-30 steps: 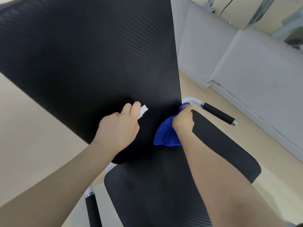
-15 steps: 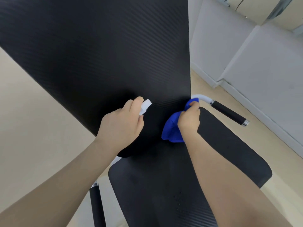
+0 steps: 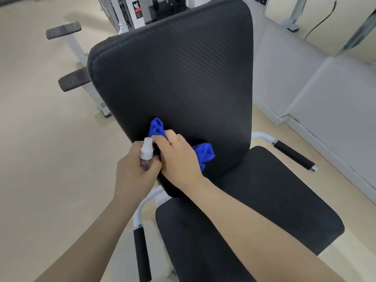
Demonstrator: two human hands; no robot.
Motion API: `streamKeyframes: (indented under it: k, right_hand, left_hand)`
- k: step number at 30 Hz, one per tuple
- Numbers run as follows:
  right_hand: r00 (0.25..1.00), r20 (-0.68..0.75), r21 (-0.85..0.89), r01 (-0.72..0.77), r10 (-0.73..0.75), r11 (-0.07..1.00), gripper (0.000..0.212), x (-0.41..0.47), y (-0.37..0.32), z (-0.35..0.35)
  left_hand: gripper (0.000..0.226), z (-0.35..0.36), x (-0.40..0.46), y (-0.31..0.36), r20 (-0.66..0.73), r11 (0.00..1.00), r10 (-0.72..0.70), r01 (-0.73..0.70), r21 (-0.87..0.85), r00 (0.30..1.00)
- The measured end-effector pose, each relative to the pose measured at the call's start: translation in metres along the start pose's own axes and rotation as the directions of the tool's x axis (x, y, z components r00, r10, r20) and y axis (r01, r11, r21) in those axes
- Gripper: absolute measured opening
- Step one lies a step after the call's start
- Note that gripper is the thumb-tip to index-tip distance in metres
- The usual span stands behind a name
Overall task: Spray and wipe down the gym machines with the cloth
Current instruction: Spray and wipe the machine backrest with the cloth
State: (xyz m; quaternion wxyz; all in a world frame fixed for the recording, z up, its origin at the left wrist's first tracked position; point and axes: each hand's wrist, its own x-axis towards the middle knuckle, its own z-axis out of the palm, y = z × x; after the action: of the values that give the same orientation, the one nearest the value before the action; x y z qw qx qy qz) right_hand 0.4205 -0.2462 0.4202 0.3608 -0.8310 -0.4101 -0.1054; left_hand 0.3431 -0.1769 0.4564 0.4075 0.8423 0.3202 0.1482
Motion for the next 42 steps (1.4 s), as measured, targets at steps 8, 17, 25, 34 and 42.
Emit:
streamKeyframes:
  k: [8,17,25,34,42]
  right_hand:
    - [0.753,-0.307,0.103,-0.582,0.583,0.806,0.028,0.033,0.084,-0.056]
    - [0.997,0.074,-0.106,-0.012,0.02,0.994,0.038,-0.05,0.021,0.029]
    - [0.812,-0.302,0.136,-0.483,0.5,0.865,0.027,-0.012,0.061,-0.006]
    - [0.993,0.117,-0.196,0.057,-0.035,0.979,0.036,-0.075,0.022,0.05]
    - [0.747,-0.347,0.024,-0.597,0.567,0.802,0.027,-0.053,0.071,0.025]
  left_hand:
    - [0.008,-0.006,0.005,-0.032,-0.076,0.973,-0.158,0.142,-0.183,0.985]
    - [0.014,0.005,0.003,-0.044,-0.051,0.89,-0.251,0.209,-0.405,0.967]
    - [0.02,0.013,-0.001,-0.064,0.11,0.896,-0.238,0.262,-0.36,0.965]
    - [0.01,0.013,0.003,-0.082,0.148,0.818,-0.309,0.342,-0.462,0.94]
    - [0.006,0.023,-0.009,-0.099,0.251,0.903,-0.249,0.318,-0.29,0.936]
